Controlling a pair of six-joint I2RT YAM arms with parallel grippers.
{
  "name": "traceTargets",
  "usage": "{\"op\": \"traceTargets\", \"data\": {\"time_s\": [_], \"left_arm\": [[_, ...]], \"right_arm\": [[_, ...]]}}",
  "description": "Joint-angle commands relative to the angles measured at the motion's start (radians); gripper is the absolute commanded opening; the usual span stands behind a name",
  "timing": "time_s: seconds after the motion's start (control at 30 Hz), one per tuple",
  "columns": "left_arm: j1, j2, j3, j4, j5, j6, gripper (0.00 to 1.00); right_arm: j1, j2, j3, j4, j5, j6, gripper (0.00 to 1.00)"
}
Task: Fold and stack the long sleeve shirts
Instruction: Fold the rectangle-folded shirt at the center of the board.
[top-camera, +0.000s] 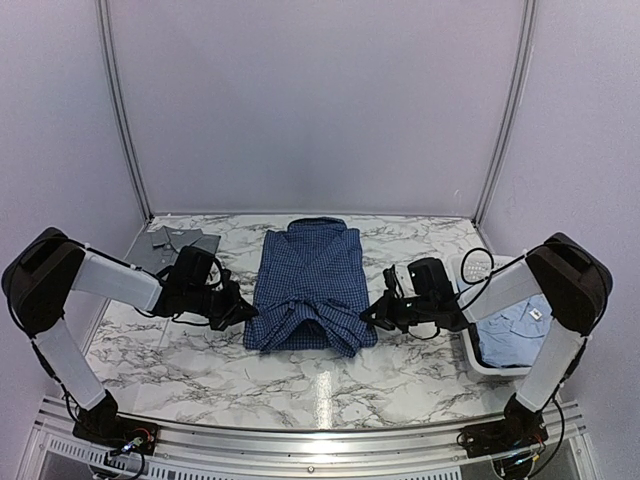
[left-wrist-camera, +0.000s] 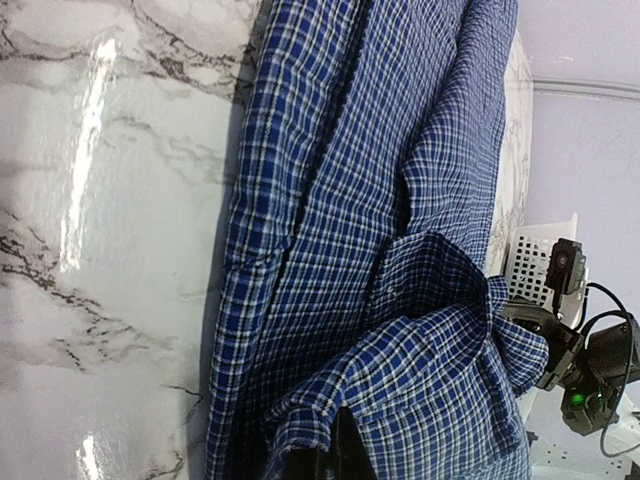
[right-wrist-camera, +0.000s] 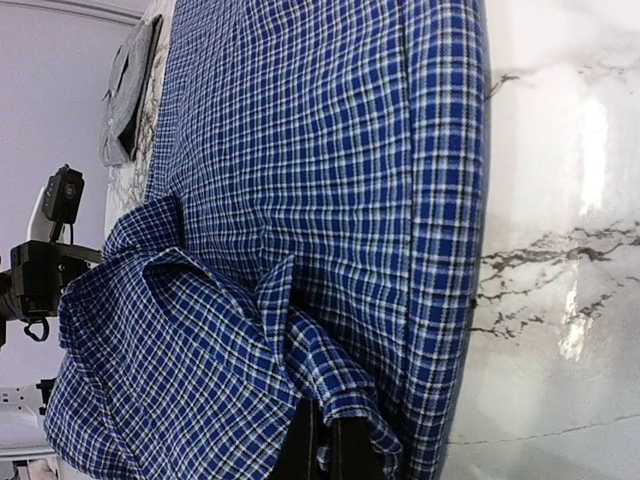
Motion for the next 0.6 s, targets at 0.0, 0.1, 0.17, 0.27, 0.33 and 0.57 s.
{"op": "traceTargets", "data": {"time_s": [0.0, 0.1, 0.17, 0.27, 0.33, 0.57], "left_arm": [[0.006, -0.009, 0.032, 0.003, -0.028, 0.002, 0.0], [0.01, 0.009, 0.071, 0.002, -0.022, 0.013, 0.0], [0.015, 0.029, 0.087, 0.002, -0.022, 0.026, 0.0], [0.026, 0.057, 0.104, 0.002, -0.014, 0.037, 0.0], [0.036, 0.077, 0.115, 0.001, -0.011, 0.047, 0.0], [0.086, 0.071, 0.157, -0.029, 0.013, 0.121, 0.47]], "right_arm": [[-0.003, -0.007, 0.043, -0.034, 0.04, -0.009, 0.0], [-0.021, 0.002, 0.084, -0.05, 0.041, -0.023, 0.0], [-0.04, 0.014, 0.103, -0.057, 0.043, -0.033, 0.0], [-0.056, 0.042, 0.131, -0.055, 0.031, -0.045, 0.0], [-0.056, 0.065, 0.167, -0.076, 0.029, -0.063, 0.0], [-0.057, 0.039, 0.199, -0.119, 0.04, -0.095, 0.21]]}}
